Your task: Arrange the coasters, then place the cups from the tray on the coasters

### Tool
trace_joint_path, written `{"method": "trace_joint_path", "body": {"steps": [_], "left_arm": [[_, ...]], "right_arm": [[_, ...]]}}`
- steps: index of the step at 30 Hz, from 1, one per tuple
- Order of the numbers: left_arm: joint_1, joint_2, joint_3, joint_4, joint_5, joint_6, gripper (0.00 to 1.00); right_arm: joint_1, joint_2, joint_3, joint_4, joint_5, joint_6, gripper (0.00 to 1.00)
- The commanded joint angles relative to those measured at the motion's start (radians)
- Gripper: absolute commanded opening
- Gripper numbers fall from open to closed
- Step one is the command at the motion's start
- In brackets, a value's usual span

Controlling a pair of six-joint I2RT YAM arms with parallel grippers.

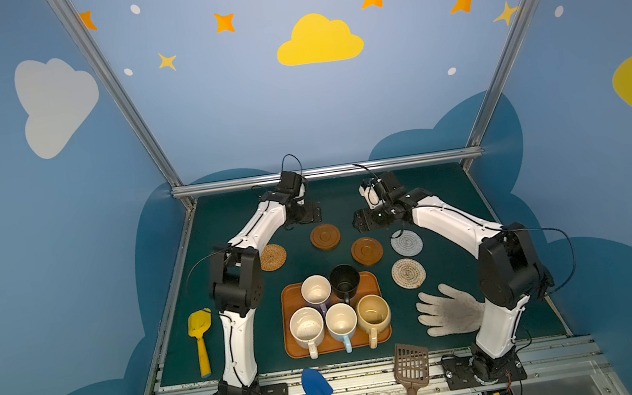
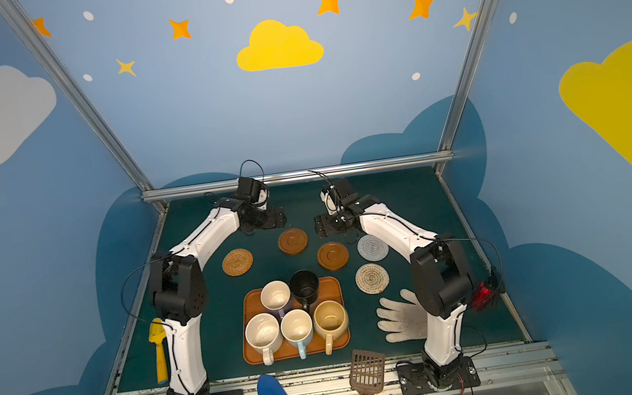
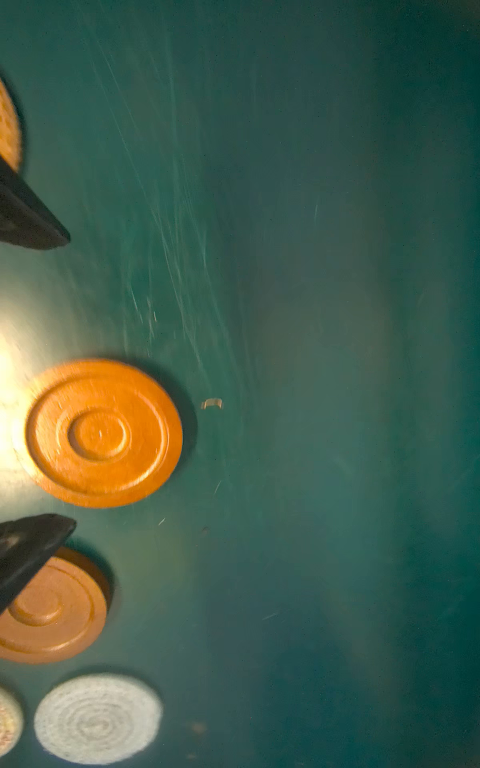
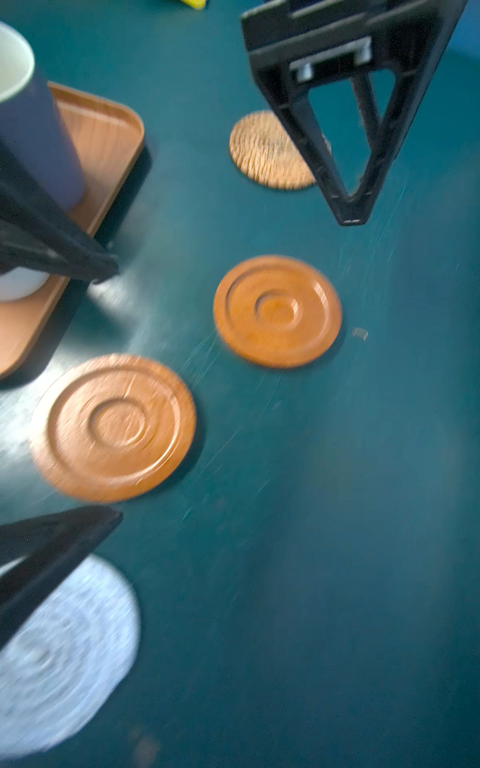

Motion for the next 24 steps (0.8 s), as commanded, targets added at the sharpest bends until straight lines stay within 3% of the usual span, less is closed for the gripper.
{"method": "trace_joint_path", "body": {"steps": [1,5,13,24], "left_arm": [[-0.021,0.078,0.057,-0.093,0.003,0.043,0.99],[-0.044,0.129,0.108,-0.124,-0.038,0.054,0.98],[-0.047,0.199,0.163,-0.193,-0.101,0.114,0.95],[-0.054,0.109,-0.006,-0.172,-0.208,0.107,0.79]], "right_arm": [[-0.010,-0.013,-0.058,-0.104,0.034,0.019,0.82],[-0.021,-0.029,-0.120,-0.125,0.068,0.030,0.82],[-0.025,-0.057,-0.172,-0.097,0.029,0.046,0.80],[-0.029,-0.020,-0.166,-0.096,0.014,0.064,0.79]]}}
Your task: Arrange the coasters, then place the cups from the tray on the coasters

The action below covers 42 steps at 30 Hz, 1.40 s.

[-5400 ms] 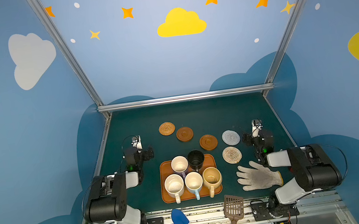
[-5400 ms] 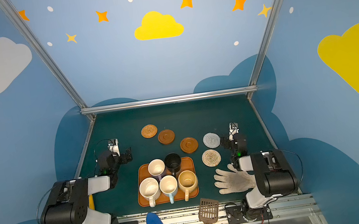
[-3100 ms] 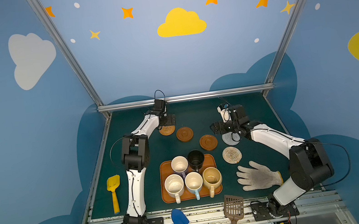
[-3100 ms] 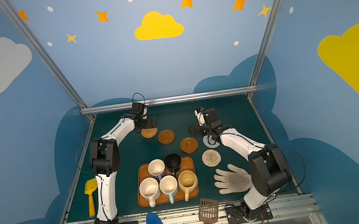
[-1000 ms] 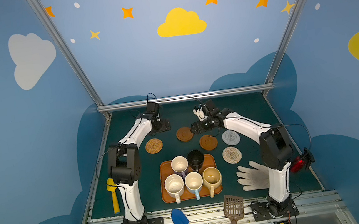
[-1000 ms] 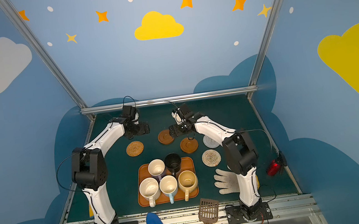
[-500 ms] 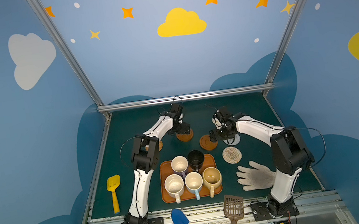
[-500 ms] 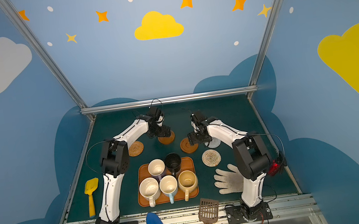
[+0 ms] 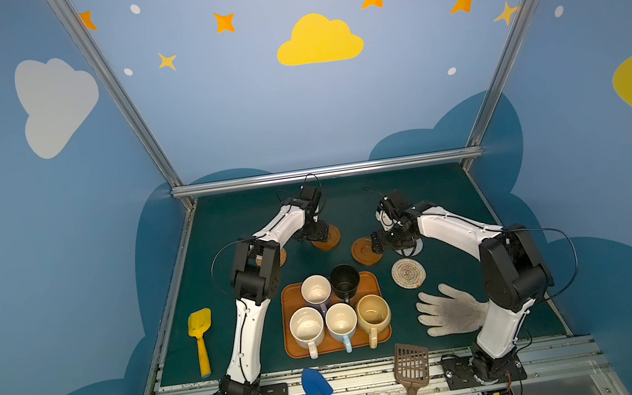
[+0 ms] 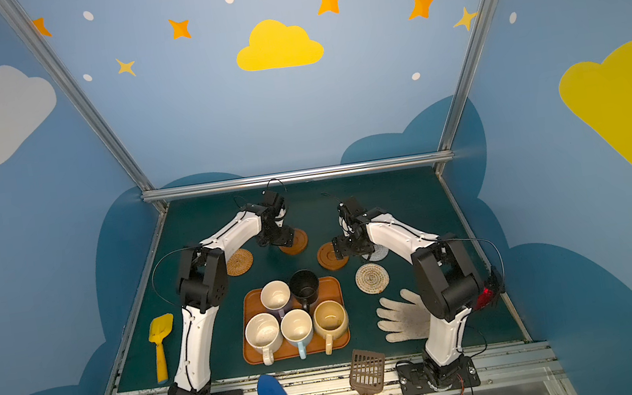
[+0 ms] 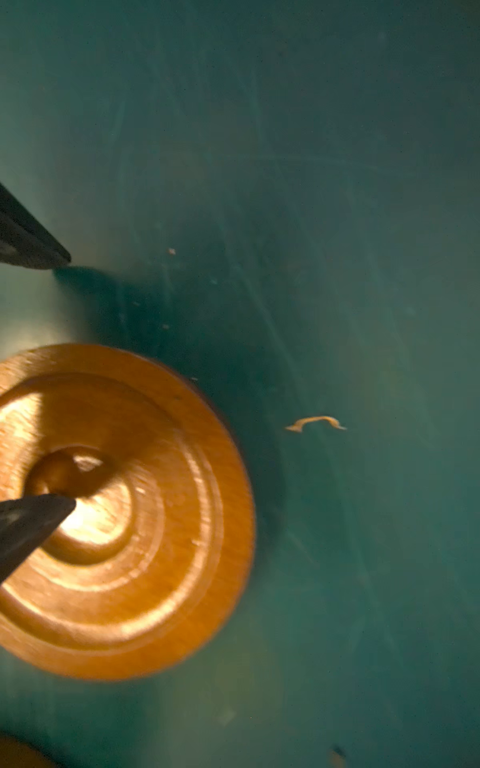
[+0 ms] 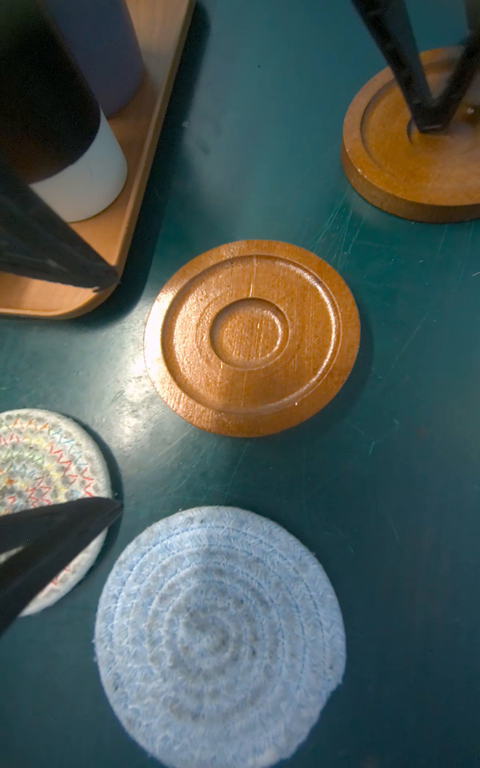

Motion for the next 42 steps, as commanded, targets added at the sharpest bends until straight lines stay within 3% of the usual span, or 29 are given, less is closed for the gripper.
{"method": "trace_joint_path", "body": {"steps": [1,8,14,21,30,42], "left_arm": [[0.001,-0.031,-0.051,-0.044,-0.063,0.009,0.79],[0.014,-0.094,-0.129,-0.032,-0.067,-0.004,0.77],[0.024,-0.135,-0.186,-0.019,-0.066,-0.012,0.76],[0.029,-0.199,-0.263,0.005,-0.072,-0.019,0.75],[0.050,-0.253,-0.292,0.012,-0.074,-0.038,0.77],[0.057,-0.319,-0.293,-0.006,-0.062,-0.044,0.77]], "right_arm": [[-0.004,0.017,0.002,0.000,-0.013,0.020,0.79],[-0.002,0.060,0.020,0.023,-0.043,0.027,0.75],[0.001,0.109,0.055,-0.007,0.017,0.039,0.74],[0.000,0.173,0.089,0.018,0.006,0.090,0.68],[0.014,0.308,0.210,-0.004,0.007,0.098,0.54],[0.038,0.421,0.337,-0.012,0.035,0.107,0.52]]}}
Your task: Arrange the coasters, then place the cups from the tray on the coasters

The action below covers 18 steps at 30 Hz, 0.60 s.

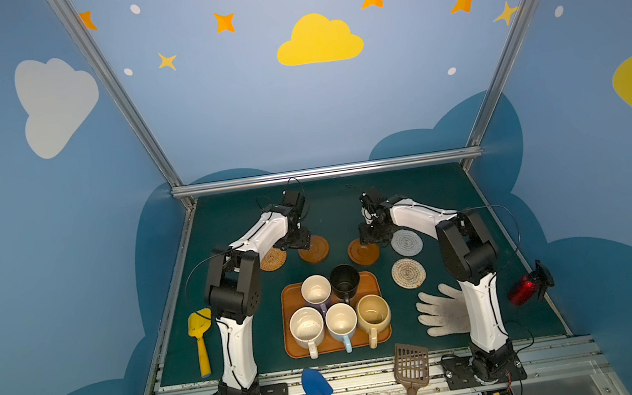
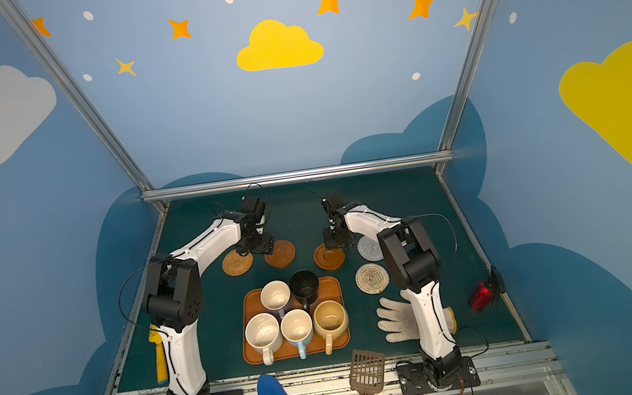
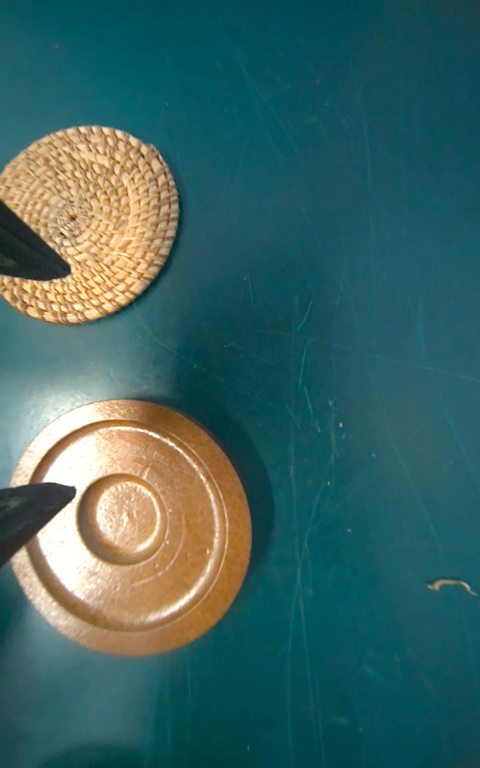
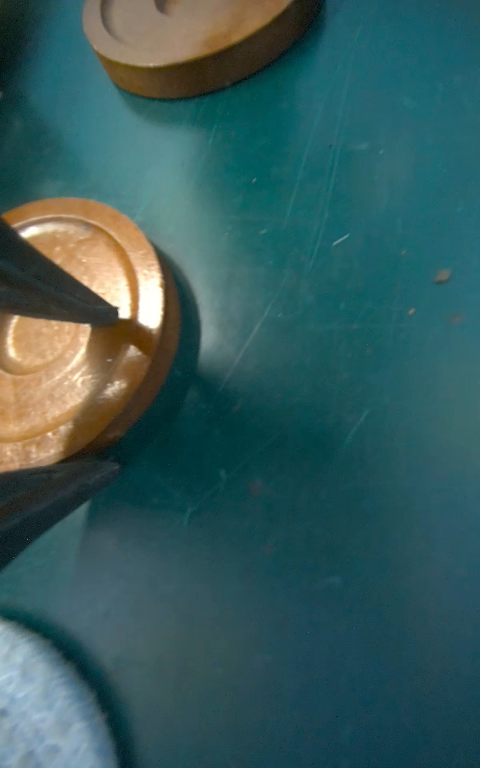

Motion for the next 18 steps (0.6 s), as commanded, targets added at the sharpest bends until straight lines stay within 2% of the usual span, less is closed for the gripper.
{"method": "trace_joint_path", "body": {"steps": [1,5,9,13,18], "left_arm": [[0.004,-0.044,0.002,-0.020,0.012,-0.014,0.77],[0.004,-0.068,0.001,-0.024,0.032,-0.020,0.77],[0.002,-0.103,0.001,-0.025,0.053,-0.030,0.77],[0.001,-0.114,0.010,-0.023,0.067,-0.030,0.77],[-0.001,-0.114,0.015,-0.026,0.074,-0.031,0.78]], "right_arm": [[0.008,0.057,0.015,-0.019,0.026,0.013,0.52],[0.010,0.084,0.067,-0.057,0.050,-0.013,0.52],[0.007,-0.035,-0.057,0.017,0.050,-0.017,0.59],[0.007,-0.096,-0.121,0.024,0.044,-0.009,0.61],[0.005,-0.069,-0.135,0.030,0.037,-0.005,0.53]]}}
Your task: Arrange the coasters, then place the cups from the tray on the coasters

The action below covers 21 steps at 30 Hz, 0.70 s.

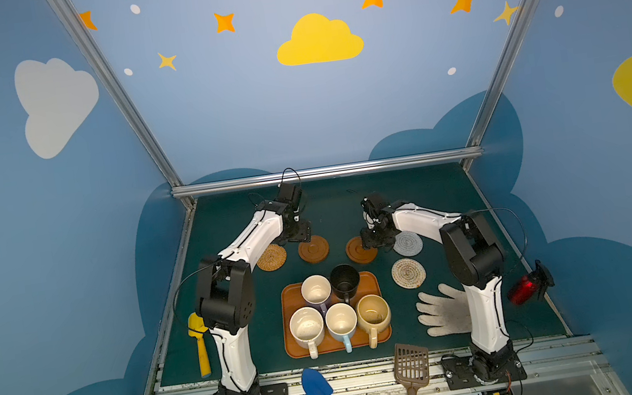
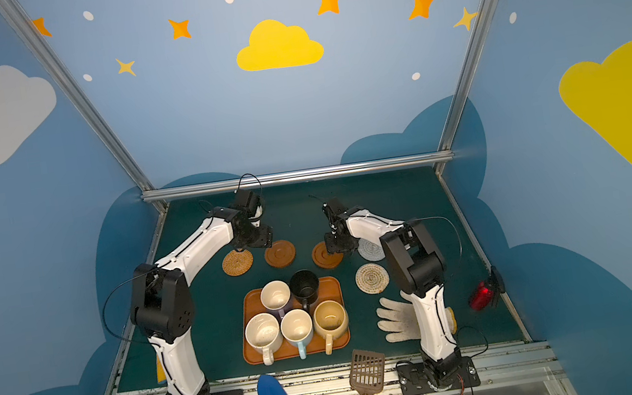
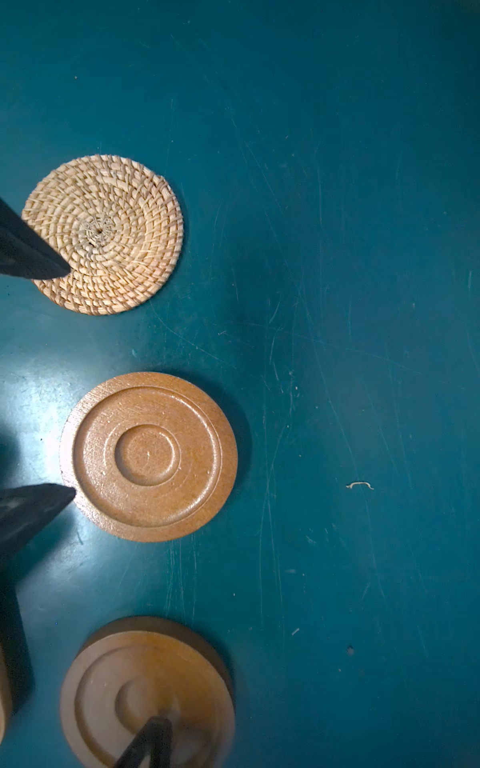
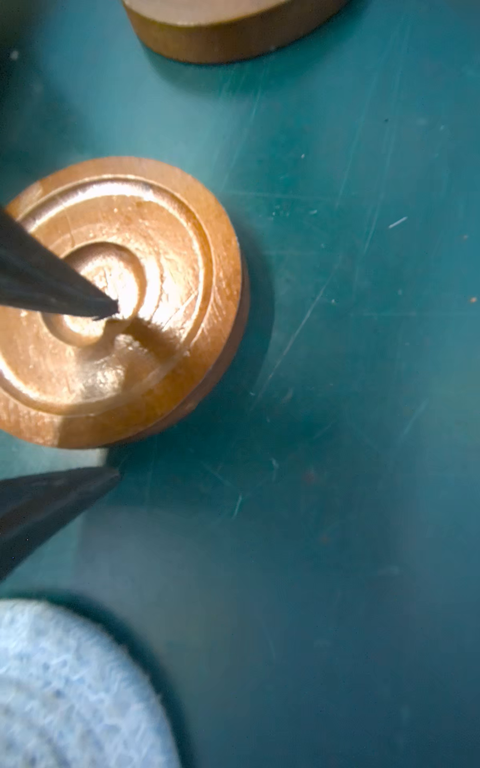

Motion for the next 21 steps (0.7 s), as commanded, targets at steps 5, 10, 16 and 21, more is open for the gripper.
{"method": "trace_joint_path", "body": {"steps": [5,10,16,21], "left_arm": [[-0.001,-0.025,0.001,-0.020,0.027,-0.009,0.77],[-0.003,-0.038,-0.019,-0.018,0.044,-0.016,0.78],[-0.007,-0.046,-0.038,-0.002,0.071,-0.024,0.78],[-0.007,-0.034,-0.026,0.000,0.070,-0.028,0.78]], "right_arm": [[0.004,0.056,0.019,-0.009,0.002,0.003,0.52],[0.021,0.054,-0.001,-0.008,0.019,-0.003,0.52],[0.024,0.013,-0.063,0.021,0.038,-0.022,0.56],[0.019,0.072,-0.019,0.026,0.028,-0.013,0.55]]}}
